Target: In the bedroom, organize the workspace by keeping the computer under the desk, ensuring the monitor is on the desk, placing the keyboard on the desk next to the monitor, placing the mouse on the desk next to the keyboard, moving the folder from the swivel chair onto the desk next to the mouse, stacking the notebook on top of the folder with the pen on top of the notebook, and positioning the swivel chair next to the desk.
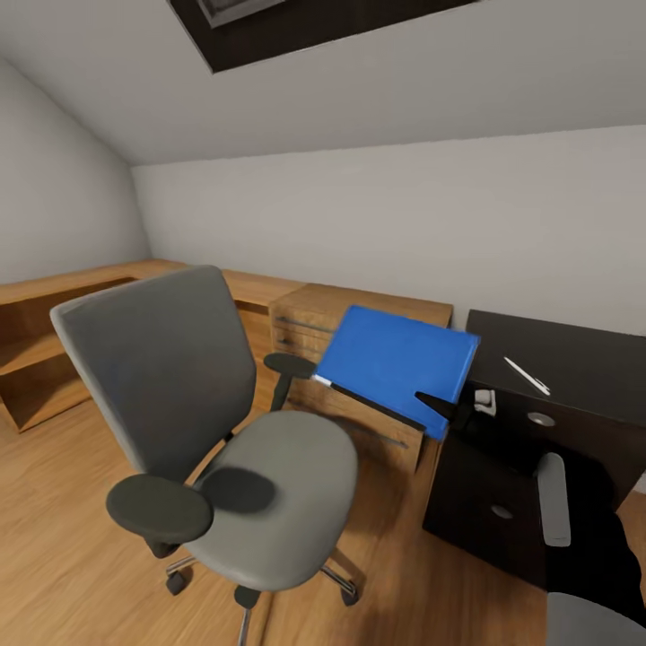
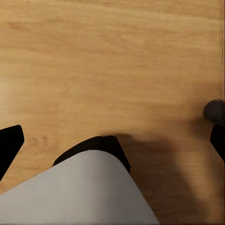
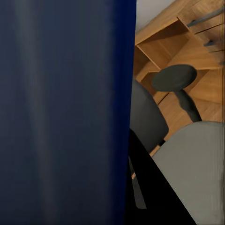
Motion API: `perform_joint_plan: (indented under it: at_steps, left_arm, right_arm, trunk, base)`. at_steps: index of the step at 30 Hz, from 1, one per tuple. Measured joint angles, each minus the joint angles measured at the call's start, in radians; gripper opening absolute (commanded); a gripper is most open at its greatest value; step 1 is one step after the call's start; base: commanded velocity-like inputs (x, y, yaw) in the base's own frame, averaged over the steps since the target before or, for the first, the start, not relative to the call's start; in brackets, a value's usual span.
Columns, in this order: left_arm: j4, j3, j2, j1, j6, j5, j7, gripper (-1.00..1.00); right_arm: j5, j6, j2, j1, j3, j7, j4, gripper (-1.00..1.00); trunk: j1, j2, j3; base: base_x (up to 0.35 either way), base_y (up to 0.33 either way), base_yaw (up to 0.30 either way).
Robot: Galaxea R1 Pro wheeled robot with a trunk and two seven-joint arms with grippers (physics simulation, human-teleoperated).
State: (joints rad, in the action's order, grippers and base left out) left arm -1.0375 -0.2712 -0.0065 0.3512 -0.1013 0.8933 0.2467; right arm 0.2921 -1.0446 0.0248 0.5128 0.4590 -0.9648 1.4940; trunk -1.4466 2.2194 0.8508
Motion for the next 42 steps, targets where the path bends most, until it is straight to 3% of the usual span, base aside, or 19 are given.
perform_joint_plan:
  at_steps: [10, 19, 27, 29, 33, 34, 42]
  left_arm:
    - [0.005, 0.000, -0.002, 0.000, 0.005, -0.001, 0.002, 1.00]
    - [0.009, 0.042, 0.003, -0.001, 0.007, -0.003, 0.004, 1.00]
    - [0.010, 0.048, 0.001, -0.001, 0.008, -0.003, 0.005, 1.00]
    - [0.010, 0.048, 0.001, 0.000, 0.007, -0.003, 0.005, 1.00]
    - [0.010, 0.052, 0.001, -0.001, 0.004, -0.003, 0.004, 1.00]
    - [0.010, 0.082, 0.003, -0.002, 0.001, -0.003, 0.005, 1.00]
    - [0.007, 0.170, 0.013, -0.023, -0.003, -0.003, 0.003, 1.00]
  right_arm:
    - [-0.001, 0.000, 0.000, 0.000, 0.001, 0.000, 0.000, -1.00]
    - [-0.006, 0.001, 0.010, 0.001, 0.079, 0.001, 0.001, -1.00]
    - [-0.008, 0.001, 0.013, 0.001, 0.130, 0.005, 0.000, -1.00]
    - [-0.009, 0.002, 0.014, 0.001, 0.136, 0.016, 0.000, -1.00]
    - [-0.008, 0.003, 0.015, 0.001, 0.146, 0.100, 0.000, -1.00]
    - [-0.015, 0.007, 0.015, 0.001, 0.165, 0.158, 0.000, -1.00]
    - [0.000, 0.001, 0.018, 0.001, 0.205, 0.196, 0.020, -1.00]
  trunk:
    - [0.004, -0.007, -0.014]
    - [0.004, -0.007, -0.015]
    - [0.004, -0.007, -0.015]
    - [0.004, -0.007, -0.015]
    - [0.004, -0.007, -0.015]
    - [0.004, -0.007, -0.015]
    - [0.004, -0.007, -0.015]
  base:
    - [-0.042, -0.055, -0.151]
    - [-0.170, -0.229, -0.109]
    - [-0.163, -0.218, -0.282]
    - [-0.066, -0.086, -0.296]
    - [-0.028, -0.036, -0.298]
    - [-0.009, -0.011, -0.299]
    - [-0.003, -0.004, -0.299]
